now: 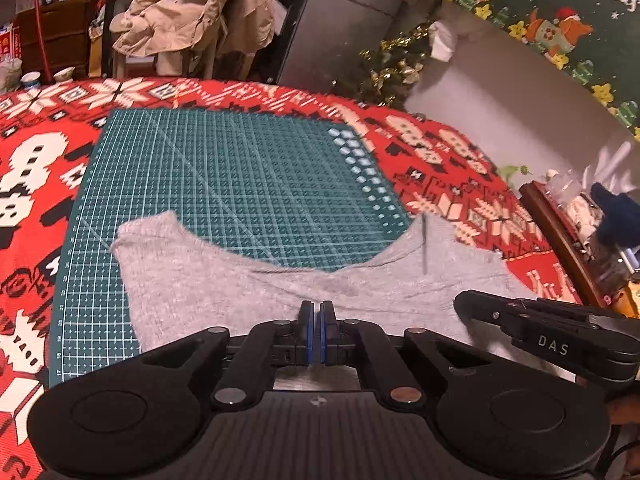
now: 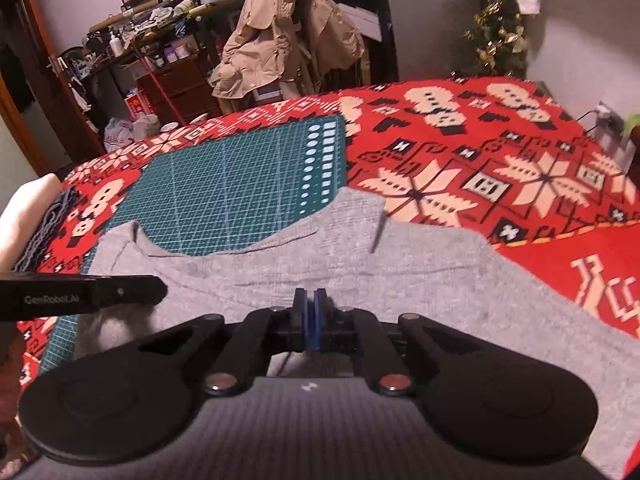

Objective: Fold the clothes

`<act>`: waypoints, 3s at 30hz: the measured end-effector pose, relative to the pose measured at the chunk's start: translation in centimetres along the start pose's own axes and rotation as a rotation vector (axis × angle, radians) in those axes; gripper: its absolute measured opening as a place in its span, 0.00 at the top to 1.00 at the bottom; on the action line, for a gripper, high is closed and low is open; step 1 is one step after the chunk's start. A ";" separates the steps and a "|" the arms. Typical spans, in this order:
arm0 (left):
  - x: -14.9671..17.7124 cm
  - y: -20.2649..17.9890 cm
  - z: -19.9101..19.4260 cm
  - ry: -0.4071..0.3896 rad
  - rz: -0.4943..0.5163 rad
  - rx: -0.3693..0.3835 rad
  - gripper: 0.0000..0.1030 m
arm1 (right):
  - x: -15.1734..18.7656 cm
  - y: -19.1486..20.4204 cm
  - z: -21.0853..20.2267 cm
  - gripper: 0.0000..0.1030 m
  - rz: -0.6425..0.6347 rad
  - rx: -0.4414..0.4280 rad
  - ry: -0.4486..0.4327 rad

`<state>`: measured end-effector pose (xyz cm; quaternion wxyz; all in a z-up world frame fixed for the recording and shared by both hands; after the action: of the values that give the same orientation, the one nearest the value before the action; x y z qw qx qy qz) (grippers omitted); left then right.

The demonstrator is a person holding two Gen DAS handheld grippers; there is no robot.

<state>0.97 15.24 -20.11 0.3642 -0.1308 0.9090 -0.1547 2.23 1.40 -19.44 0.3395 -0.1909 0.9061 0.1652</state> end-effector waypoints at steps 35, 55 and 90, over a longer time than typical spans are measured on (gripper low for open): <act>2.5 -9.5 4.0 0.096 0.117 0.180 0.98 | 2.6 -8.8 -9.3 0.93 0.098 0.086 -0.009; 5.9 -20.9 8.2 0.215 0.250 0.335 0.98 | 7.7 -19.0 -12.6 0.71 0.341 0.242 0.048; 5.8 -21.4 3.0 0.205 0.152 0.505 0.95 | 4.1 -14.7 -13.9 0.98 0.351 0.104 -0.043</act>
<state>1.68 -6.97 -17.76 0.3018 0.0487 0.8811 -0.3609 -1.57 -18.35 -14.83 0.3340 -0.0085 0.9254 0.1787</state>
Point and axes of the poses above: each gripper's, at about its wrist camera, not at the fingertips, and z roughly the way its jaws point, y to its left, x to its underside, the point moved 9 cm from there along z, roughly the way its jaws point, and after that the axes turned 4 degrees about x, right-handed, at the moved point
